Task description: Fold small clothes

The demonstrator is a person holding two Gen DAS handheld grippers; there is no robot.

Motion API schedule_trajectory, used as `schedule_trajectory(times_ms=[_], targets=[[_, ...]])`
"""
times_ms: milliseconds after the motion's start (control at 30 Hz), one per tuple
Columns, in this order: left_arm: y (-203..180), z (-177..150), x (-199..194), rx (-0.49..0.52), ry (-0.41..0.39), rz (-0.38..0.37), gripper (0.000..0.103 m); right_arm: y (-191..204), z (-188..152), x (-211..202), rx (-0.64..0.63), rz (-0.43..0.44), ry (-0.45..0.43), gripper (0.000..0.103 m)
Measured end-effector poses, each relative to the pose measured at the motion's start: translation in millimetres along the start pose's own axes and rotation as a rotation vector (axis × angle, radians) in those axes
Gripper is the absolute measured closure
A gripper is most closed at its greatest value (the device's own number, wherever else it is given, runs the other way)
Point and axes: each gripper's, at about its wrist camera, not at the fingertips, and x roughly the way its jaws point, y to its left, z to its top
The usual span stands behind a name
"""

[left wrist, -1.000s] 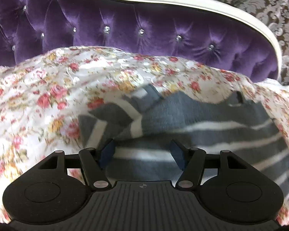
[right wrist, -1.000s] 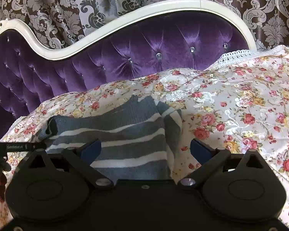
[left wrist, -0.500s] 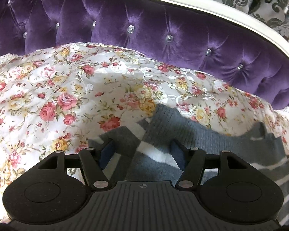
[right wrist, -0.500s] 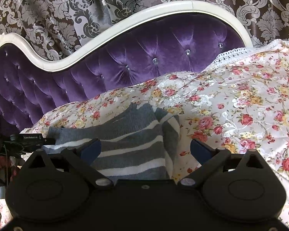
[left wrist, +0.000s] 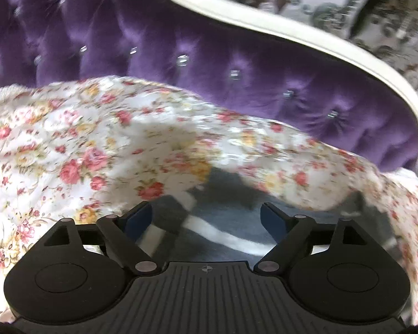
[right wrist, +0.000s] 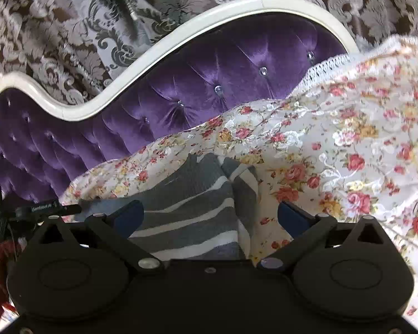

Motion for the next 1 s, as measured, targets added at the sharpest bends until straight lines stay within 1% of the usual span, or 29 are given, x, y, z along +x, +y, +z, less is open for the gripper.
schedule_trajectory(times_ms=[167,233,333,400,500,733,867,1000], targets=[[-31.7,-15.7,-23.4,0.094,0.005,-0.081,0.017,-12.3,0.9,1.3,0.077,0.046,0.019,0.0],[-43.7,-24.7,-28.2,0.118,0.011,-0.109,0.017,-17.1,0.3,2.4,0.107,0.063,0.03,0.0],[-58.2,-38.5,-29.1,0.145,0.033,-0.128,0.017,-23.3,-1.2,5.7,0.148,0.083,0.051,0.0],[-66.0,-46.9,-27.1,0.169,0.054,-0.12,0.017,-25.2,-2.3,7.4,0.164,0.083,0.063,0.0],[-74.6,-57.6,-25.1,0.202,0.058,-0.108,0.017,-23.5,-3.8,8.3,0.158,0.076,0.075,0.0],[-83.8,-72.7,-13.9,0.211,0.089,-0.093,0.017,-19.2,-4.3,8.9,0.134,0.073,0.087,0.0],[-87.9,-79.9,-8.7,0.231,0.088,-0.061,0.017,-19.5,-4.1,9.5,0.132,0.071,0.091,0.0],[-96.8,-86.1,-7.2,0.29,0.079,-0.014,0.015,-19.6,-4.4,10.3,0.129,0.067,0.093,0.0]])
